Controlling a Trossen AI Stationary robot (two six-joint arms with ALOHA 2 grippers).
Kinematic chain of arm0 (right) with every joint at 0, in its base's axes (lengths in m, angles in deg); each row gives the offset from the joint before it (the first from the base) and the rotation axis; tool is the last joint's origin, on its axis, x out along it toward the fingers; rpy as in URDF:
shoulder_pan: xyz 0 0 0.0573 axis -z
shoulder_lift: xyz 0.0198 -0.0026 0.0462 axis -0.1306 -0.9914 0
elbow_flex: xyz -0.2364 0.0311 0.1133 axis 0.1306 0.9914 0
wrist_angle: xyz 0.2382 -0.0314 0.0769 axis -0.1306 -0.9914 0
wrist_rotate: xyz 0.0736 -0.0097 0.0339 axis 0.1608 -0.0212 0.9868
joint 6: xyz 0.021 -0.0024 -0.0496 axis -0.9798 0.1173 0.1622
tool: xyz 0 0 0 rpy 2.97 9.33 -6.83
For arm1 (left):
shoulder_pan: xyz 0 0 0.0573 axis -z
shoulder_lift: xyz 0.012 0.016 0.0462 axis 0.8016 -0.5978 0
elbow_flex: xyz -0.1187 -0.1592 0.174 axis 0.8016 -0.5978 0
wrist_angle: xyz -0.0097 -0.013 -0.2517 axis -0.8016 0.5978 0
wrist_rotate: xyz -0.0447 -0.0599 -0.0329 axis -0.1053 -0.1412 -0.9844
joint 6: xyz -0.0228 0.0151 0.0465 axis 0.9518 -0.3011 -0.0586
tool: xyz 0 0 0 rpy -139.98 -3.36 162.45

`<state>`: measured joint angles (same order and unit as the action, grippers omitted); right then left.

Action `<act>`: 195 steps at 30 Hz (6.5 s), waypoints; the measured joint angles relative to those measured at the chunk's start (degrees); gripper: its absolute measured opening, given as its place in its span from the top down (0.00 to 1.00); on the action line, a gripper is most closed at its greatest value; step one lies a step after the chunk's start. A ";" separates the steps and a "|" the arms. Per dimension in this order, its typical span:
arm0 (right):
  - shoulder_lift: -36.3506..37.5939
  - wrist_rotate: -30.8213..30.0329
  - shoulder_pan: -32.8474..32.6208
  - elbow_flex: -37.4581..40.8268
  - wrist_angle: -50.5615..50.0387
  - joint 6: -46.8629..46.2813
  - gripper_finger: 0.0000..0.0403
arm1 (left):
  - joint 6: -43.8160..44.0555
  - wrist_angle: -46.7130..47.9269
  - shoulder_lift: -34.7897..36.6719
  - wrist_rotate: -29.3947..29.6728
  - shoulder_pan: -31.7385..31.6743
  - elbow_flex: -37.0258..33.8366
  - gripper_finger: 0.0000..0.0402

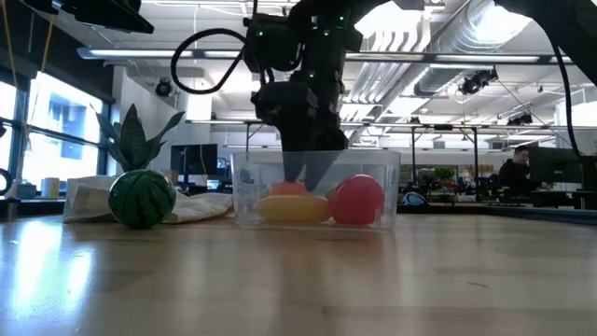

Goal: Pick and placing Produce into tupperware
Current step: Put the orange pumpkin into the transparent container, then put the red strawberry into the transparent container

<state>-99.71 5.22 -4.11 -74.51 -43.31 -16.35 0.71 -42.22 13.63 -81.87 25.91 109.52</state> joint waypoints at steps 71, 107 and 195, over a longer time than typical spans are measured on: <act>99.79 -51.14 -50.27 47.47 -9.00 -21.38 0.53 | -0.01 0.00 -0.01 0.00 0.02 0.00 0.79; 99.65 -41.42 -50.27 48.59 -8.97 -10.49 0.86 | -0.01 0.00 -0.01 0.00 0.02 0.00 0.79; 99.62 -41.41 -50.26 48.52 -8.90 -10.36 0.86 | 51.36 30.39 -97.42 19.75 -5.63 81.07 0.79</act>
<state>-0.09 -36.19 -54.36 -25.99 -52.21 -26.71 52.07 -11.83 -83.79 -62.12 20.28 190.58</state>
